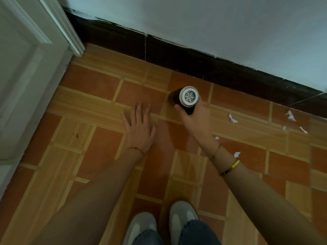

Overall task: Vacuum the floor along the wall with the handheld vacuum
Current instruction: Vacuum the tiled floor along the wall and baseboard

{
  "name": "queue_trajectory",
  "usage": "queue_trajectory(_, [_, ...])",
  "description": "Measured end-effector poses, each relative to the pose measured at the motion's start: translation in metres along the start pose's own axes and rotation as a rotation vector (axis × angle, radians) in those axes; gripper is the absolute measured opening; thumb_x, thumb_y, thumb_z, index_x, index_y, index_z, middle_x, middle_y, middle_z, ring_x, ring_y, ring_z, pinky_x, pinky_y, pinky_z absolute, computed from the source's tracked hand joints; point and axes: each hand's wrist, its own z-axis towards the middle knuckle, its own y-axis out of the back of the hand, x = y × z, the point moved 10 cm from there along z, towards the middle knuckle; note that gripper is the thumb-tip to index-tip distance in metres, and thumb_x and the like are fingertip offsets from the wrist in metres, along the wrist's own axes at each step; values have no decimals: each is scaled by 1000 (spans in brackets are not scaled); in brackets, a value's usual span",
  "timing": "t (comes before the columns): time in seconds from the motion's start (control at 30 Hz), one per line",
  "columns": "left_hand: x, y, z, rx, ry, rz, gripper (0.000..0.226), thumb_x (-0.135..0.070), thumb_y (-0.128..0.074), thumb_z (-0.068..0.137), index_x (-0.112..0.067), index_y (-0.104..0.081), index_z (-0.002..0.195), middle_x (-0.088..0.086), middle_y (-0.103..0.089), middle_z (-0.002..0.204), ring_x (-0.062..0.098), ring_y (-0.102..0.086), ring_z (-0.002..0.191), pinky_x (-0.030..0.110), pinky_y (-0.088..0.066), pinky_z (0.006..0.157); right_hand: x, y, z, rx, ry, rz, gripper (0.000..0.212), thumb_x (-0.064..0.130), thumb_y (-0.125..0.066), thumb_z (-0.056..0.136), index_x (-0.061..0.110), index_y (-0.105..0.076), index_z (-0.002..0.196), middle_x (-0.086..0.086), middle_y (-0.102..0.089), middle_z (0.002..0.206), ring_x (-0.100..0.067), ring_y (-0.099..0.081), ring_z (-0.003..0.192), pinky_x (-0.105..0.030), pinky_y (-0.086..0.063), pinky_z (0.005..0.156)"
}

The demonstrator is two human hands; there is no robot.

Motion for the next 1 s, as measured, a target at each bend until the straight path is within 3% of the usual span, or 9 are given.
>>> queue_trajectory(0.23, [-11, -12, 7, -2, -39, 15, 60, -42, -39, 98, -15, -35, 151, 15, -29, 160, 32, -20, 150, 66, -9, 117, -2, -16, -3, 135, 15, 19, 64, 43, -72, 83, 18, -46, 137, 3, -65, 123, -13, -60, 111, -6, -40, 75])
queue_trajectory(0.33, [-11, -12, 8, -7, -42, 10, 60, -42, -41, 97, -16, -35, 151, 13, -29, 160, 31, -20, 150, 66, -8, 118, -4, -13, -5, 120, 13, 14, 62, 43, -71, 84, 18, -47, 136, 4, -66, 121, -12, -60, 109, -5, -41, 73])
queue_trajectory(0.47, [-10, -12, 7, 6, -34, 29, 61, -43, -41, 96, -17, -35, 151, 13, -29, 159, 32, -21, 150, 66, -7, 118, -13, 14, 3, 1, 2, 4, 66, 44, -69, 85, 18, -42, 140, 3, -64, 124, -16, -60, 111, -24, -49, 83])
queue_trajectory(0.53, [-11, -11, 7, 3, -33, 29, 61, -43, -42, 95, -16, -36, 150, 13, -30, 159, 32, -21, 149, 66, -7, 118, -20, 27, 7, -54, -29, 26, 66, 43, -69, 86, 17, -41, 140, 1, -63, 125, -17, -60, 112, -24, -48, 83])
queue_trajectory(0.63, [-11, -9, 7, -1, -32, 35, 61, -44, -41, 96, -16, -36, 150, 13, -30, 159, 32, -22, 149, 66, -7, 118, -24, 30, 7, -63, -35, 34, 67, 41, -70, 85, 15, -41, 140, 0, -64, 125, -17, -60, 112, -17, -45, 81])
queue_trajectory(0.7, [-11, -10, 8, 6, -30, 40, 62, -45, -38, 95, -17, -34, 151, 13, -29, 160, 32, -21, 149, 66, -6, 118, -19, 21, 3, -10, -7, 31, 67, 41, -71, 85, 14, -43, 139, 1, -65, 123, -13, -60, 111, -4, -41, 76])
queue_trajectory(0.77, [-11, -10, 8, 10, -28, 37, 63, -46, -38, 95, -18, -33, 151, 13, -28, 160, 31, -21, 150, 66, -6, 118, -15, 9, -2, 66, 26, 13, 66, 41, -72, 84, 15, -45, 139, 2, -66, 123, -12, -60, 110, 1, -38, 75])
queue_trajectory(0.87, [-11, -10, 8, 4, -31, 30, 63, -45, -40, 94, -19, -34, 151, 12, -29, 159, 31, -21, 149, 66, -7, 118, -15, 2, -8, 123, 27, -17, 65, 43, -71, 84, 16, -46, 137, 1, -66, 121, -16, -61, 110, -16, -45, 82])
queue_trajectory(1.0, [-12, -9, 7, -18, -31, 41, 62, -46, -41, 94, -17, -36, 150, 14, -32, 157, 33, -24, 147, 65, -7, 118, -26, 28, 0, 14, -7, -28, 66, 48, -68, 84, 16, -44, 137, -1, -67, 119, -20, -63, 107, -37, -55, 84])
